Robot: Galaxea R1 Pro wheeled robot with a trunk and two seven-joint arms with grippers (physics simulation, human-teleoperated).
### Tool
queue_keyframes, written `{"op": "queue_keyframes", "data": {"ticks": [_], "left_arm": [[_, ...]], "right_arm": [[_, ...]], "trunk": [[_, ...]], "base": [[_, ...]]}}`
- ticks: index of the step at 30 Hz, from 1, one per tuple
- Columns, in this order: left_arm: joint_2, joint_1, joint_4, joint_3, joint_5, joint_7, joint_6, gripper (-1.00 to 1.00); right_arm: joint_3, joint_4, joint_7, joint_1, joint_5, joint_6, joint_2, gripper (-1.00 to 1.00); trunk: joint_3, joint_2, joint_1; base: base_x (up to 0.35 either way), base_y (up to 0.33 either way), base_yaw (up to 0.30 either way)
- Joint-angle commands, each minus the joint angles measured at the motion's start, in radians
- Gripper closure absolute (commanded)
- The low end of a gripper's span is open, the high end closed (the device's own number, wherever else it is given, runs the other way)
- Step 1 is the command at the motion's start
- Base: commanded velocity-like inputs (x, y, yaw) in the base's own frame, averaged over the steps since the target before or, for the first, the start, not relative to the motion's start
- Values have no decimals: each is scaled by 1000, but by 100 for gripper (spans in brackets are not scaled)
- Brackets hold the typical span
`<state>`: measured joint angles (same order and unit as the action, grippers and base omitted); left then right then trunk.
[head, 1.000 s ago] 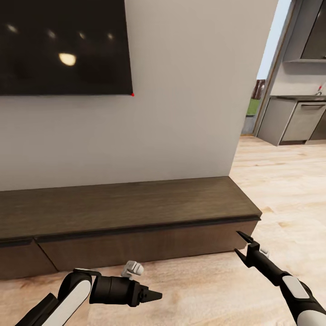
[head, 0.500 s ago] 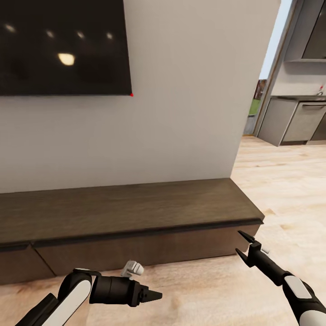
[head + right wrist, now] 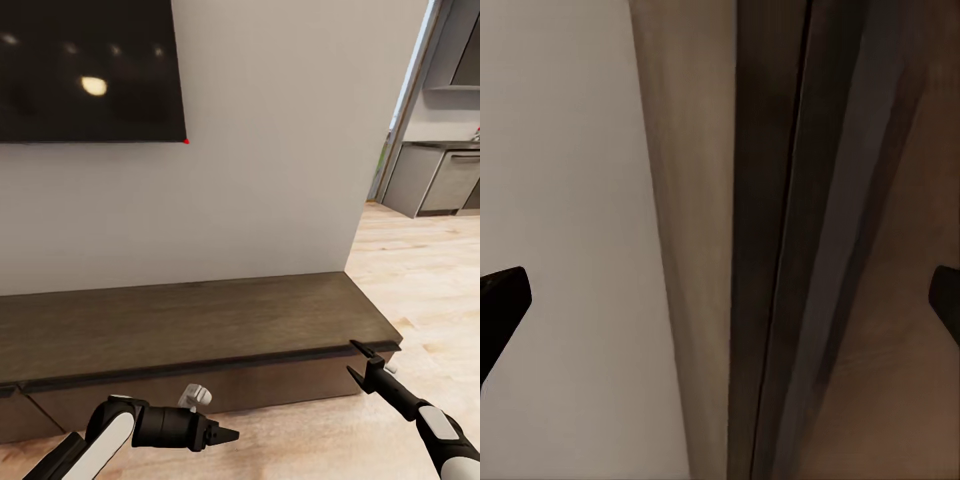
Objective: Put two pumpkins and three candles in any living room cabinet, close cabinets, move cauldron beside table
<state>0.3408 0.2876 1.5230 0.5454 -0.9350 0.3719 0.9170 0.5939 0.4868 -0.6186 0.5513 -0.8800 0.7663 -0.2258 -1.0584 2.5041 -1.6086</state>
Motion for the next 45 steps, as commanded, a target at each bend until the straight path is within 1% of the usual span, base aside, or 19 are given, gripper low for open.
{"op": "queue_keyframes", "data": {"ticks": [1,10,17,19,24,26,29,31,34,38,39,41,43,45], "left_arm": [[1,1,0,1,2,4,2,-100],[1,1,0,1,2,4,2,-100],[1,1,0,1,2,4,-5,-100],[1,1,0,1,2,4,-8,-100],[1,1,2,1,16,4,-11,-100],[1,1,3,1,18,5,-11,-100],[1,1,3,11,20,4,-12,-100],[1,1,3,21,23,4,-12,-100],[1,1,3,29,26,4,-12,-100],[0,1,3,33,29,4,-13,-100],[0,1,3,34,29,4,-13,-100],[0,1,3,34,30,4,-13,-100],[0,1,3,34,30,4,-13,-100],[0,1,3,34,30,4,-13,-100]], "right_arm": [[5,-1,-2,1,1,6,0,-100],[4,-1,-5,1,1,6,0,-100],[4,-1,-6,1,2,7,-2,-100],[3,-1,-6,1,3,8,-2,-100],[-9,-1,-1,6,11,8,-1,-100],[-12,-2,-1,8,13,9,-1,-100],[-24,-2,-3,10,15,10,-2,-100],[-31,-1,-6,11,16,10,-3,-100],[-39,-1,-8,11,16,18,-12,-100],[-43,-1,-16,12,15,70,-28,-100],[-43,0,-17,12,15,75,-29,-100],[-43,0,-24,12,15,84,-31,-100],[-44,0,-42,12,15,88,-31,-100],[-44,0,-67,11,15,90,-32,-100]], "trunk": [[-1,0,0],[-1,0,0],[-28,2,-3],[-28,2,-3],[-28,2,-3],[-36,2,-4],[-47,3,-5],[-47,3,-5],[-47,3,-5],[-47,3,-5],[-47,3,-5],[-55,4,-6],[-63,4,-7],[-63,4,-7]], "base": [[77,-30,0],[20,-7,0],[1,0,0],[0,0,0],[0,0,0],[0,0,0],[0,0,0],[0,0,0],[0,0,0],[0,0,0],[0,0,0],[0,0,0],[0,0,0],[0,0,0]]}}
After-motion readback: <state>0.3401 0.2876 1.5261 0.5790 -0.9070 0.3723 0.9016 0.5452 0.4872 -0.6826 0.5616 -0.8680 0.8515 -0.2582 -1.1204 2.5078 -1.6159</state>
